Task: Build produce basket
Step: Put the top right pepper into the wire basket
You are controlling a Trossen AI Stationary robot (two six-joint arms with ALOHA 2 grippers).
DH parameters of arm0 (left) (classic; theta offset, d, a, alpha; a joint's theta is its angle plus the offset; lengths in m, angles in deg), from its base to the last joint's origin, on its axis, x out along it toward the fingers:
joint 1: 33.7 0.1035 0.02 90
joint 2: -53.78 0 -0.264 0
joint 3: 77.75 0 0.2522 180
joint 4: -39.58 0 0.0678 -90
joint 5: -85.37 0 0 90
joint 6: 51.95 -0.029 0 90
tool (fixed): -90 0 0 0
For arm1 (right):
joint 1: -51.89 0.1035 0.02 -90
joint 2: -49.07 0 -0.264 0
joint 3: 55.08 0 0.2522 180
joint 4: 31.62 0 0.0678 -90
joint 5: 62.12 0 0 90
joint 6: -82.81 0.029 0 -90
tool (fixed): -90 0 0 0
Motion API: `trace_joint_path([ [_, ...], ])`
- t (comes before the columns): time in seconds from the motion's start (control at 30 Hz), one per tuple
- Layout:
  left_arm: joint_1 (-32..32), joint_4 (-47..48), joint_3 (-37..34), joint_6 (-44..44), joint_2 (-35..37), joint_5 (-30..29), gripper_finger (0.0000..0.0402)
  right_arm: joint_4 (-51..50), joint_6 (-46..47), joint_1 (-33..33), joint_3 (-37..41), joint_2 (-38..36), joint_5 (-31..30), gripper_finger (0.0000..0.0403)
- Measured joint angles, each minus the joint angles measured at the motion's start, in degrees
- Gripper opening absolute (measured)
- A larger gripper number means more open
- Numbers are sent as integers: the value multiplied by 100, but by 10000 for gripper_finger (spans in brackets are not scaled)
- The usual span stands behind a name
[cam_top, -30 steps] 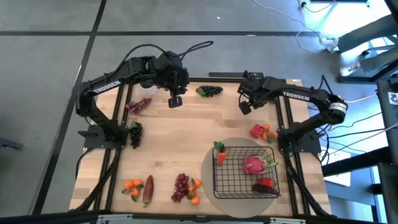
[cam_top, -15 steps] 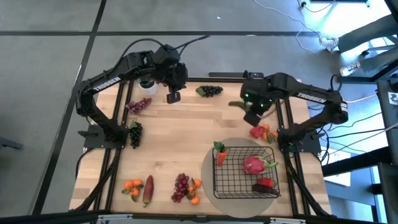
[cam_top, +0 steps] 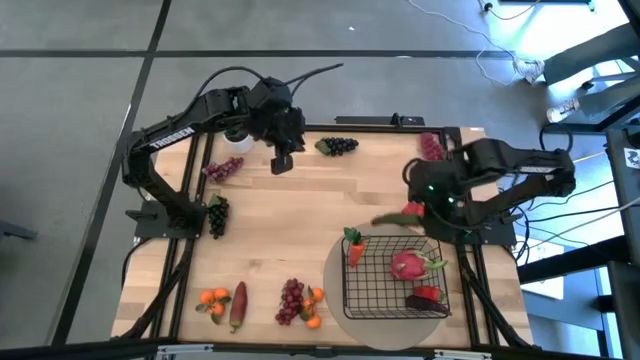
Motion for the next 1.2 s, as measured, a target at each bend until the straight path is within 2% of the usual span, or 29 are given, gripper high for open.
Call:
trace_joint_path([
  [0.23,-393,-396,2,49,0,123,69,7,1051,920,2,-112,923,0],
  [0.57,-934,-403,2,126,0,132,69,149,2679,1969,4,486,1158,0],
  [0.63,-1066,-387,2,-30,0,310,69,253,2956,2114,4,669,1298,0],
  [0.83,-1442,-377,2,-340,0,1492,69,390,3406,2377,7,1201,1572,0],
  [0.9,-1559,-377,2,-408,0,1717,69,434,3495,2438,7,1380,1696,0],
  [1.03,-1763,-377,2,-412,0,1756,69,516,3495,2524,7,1781,1967,0],
  [1.2,-1916,-377,2,-412,0,1762,69,510,3290,2521,7,2254,1926,0],
])
